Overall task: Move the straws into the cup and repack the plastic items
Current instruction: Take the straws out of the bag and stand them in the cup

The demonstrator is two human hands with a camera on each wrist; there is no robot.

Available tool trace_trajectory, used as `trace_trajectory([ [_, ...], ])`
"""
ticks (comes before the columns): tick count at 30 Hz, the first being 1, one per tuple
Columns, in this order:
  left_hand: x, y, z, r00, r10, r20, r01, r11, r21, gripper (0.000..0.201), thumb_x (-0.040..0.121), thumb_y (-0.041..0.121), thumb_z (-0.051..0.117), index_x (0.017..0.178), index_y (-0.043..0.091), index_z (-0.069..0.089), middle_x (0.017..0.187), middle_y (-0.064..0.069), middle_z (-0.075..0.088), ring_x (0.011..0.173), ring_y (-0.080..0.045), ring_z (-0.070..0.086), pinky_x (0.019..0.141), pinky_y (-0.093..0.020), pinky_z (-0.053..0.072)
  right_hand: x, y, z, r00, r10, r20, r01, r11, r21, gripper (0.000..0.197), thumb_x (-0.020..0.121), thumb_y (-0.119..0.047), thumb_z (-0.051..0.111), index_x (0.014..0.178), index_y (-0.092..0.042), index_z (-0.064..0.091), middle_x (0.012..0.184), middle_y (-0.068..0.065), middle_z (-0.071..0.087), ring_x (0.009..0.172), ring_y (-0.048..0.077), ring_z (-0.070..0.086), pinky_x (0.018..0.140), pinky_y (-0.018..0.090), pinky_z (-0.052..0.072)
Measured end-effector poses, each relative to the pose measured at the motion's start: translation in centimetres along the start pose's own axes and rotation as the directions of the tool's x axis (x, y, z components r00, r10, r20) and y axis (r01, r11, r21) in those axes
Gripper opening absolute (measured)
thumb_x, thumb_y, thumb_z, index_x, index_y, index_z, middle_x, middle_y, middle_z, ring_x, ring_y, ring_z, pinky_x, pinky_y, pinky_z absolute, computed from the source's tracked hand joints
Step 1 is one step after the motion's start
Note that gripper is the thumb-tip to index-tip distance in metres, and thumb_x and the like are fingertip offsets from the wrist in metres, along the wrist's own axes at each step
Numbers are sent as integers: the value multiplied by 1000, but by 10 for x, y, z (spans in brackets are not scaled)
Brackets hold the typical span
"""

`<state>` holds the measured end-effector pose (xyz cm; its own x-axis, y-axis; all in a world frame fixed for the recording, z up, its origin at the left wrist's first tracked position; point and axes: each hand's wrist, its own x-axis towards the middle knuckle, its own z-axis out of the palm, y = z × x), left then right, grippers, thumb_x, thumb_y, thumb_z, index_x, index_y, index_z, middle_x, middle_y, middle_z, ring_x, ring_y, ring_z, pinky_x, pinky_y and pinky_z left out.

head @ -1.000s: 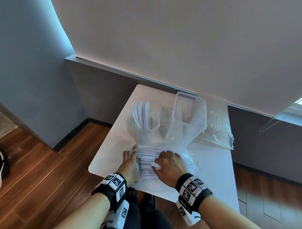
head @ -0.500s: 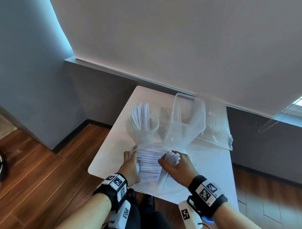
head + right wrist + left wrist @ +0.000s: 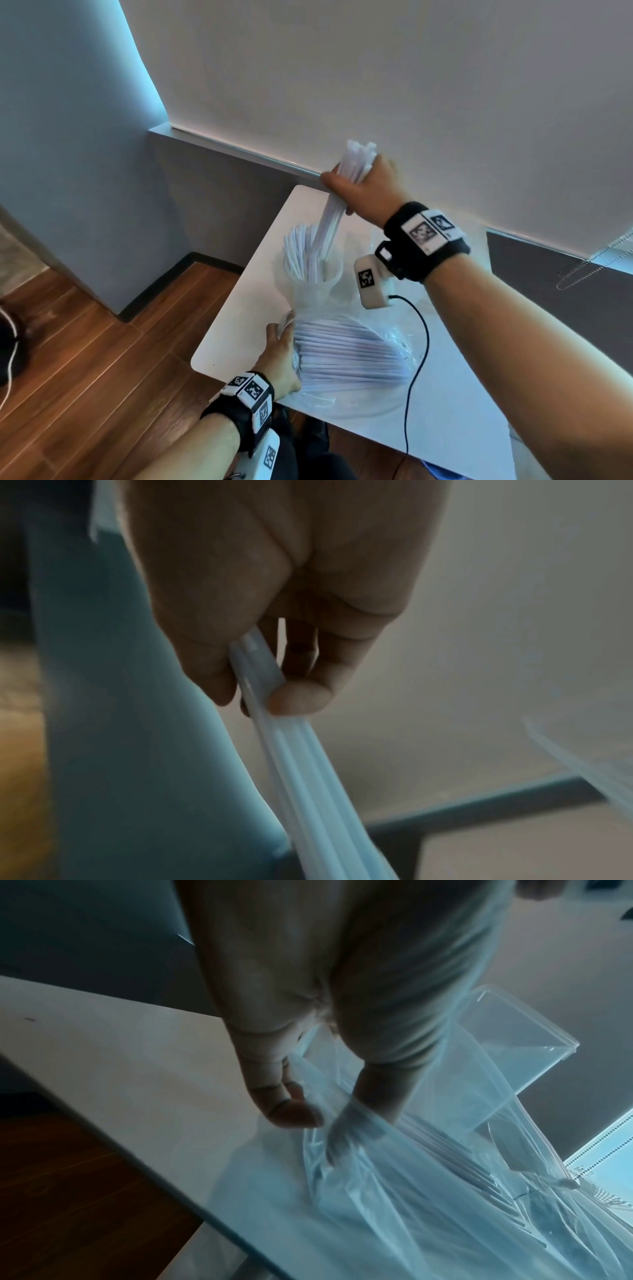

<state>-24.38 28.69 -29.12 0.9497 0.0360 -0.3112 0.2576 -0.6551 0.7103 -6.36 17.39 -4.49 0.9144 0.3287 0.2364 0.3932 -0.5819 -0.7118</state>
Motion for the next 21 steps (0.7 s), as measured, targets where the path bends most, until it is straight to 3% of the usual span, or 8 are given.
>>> trace_trajectory([
  [4, -2, 4, 2, 1000, 7, 8, -7, 1000, 5, 130, 63, 3, 81, 153, 24, -11, 141, -3, 12, 129, -23, 41, 98, -10, 26, -5, 24, 23, 922, 167, 350, -49, 946, -322, 59, 79, -64, 67, 99, -9, 68, 77, 1, 74, 60, 6, 70, 77, 23, 55],
  [6, -2, 6, 2, 1000, 4, 10, -4, 1000, 7, 130, 64, 3, 81, 153, 24, -11, 140, -2, 12, 128, -23, 42, 97, -10, 27, -8, 30, 28, 882, 236, 408, -85, 932, -353, 87, 72, -74, 65, 130, -10, 55, 108, -2, 71, 66, 6, 71, 74, 22, 49],
  [8, -2, 6, 2, 1000, -1, 12, 1, 1000, 5, 131, 64, 2, 81, 153, 25, -12, 140, -2, 12, 127, -23, 43, 96, -11, 29, -9, 32, 28, 885, 251, 393, -101, 926, -364, 104, 69, -78, 63, 145, -12, 40, 134, -1, 58, 86, 13, 71, 75, 22, 49],
  [11, -2, 5, 2, 1000, 3, 12, -3, 1000, 0, 133, 62, 1, 82, 153, 25, -12, 142, -2, 11, 129, -23, 40, 98, -13, 30, -12, 30, 19, 966, 104, 236, -13, 933, -360, 75, 83, -66, 59, 137, -14, 50, 126, 1, 61, 109, 19, 59, 94, 32, 45],
  [13, -2, 5, 3, 1000, 7, 8, -7, 1000, 4, 133, 61, 0, 82, 153, 24, -11, 145, -3, 10, 131, -25, 39, 99, -15, 32, -23, 24, 11, 990, -28, 140, 66, 958, -279, 35, 90, -39, 61, 119, -19, 63, 107, -5, 66, 91, 12, 58, 90, 30, 47],
  [15, -3, 6, 2, 1000, 10, 2, -10, 1000, -2, 133, 61, -1, 82, 153, 24, -10, 146, -4, 11, 130, -25, 40, 99, -15, 32, -47, 19, 10, 976, -107, 188, 144, 970, -195, 20, 86, -12, 58, 99, -20, 70, 90, -9, 67, 70, 4, 54, 79, 24, 46],
  [18, -2, 7, 2, 1000, 7, -7, -7, 1000, -5, 132, 61, -3, 81, 153, 25, -8, 142, -4, 16, 124, -25, 45, 100, -19, 38, -104, 24, 27, 880, -97, 465, 204, 961, -186, 26, 81, -3, 53, 87, -19, 73, 81, -7, 67, 67, 6, 55, 74, 22, 46],
  [21, -1, 7, 3, 1000, 4, -10, -4, 1000, -3, 128, 63, -6, 78, 153, 23, -8, 144, -5, 14, 123, -23, 45, 95, -15, 39, -156, 52, 60, 750, 86, 656, 202, 915, -350, 29, 87, -6, 49, 99, -20, 72, 100, 1, 71, 91, 20, 63, 84, 26, 48],
])
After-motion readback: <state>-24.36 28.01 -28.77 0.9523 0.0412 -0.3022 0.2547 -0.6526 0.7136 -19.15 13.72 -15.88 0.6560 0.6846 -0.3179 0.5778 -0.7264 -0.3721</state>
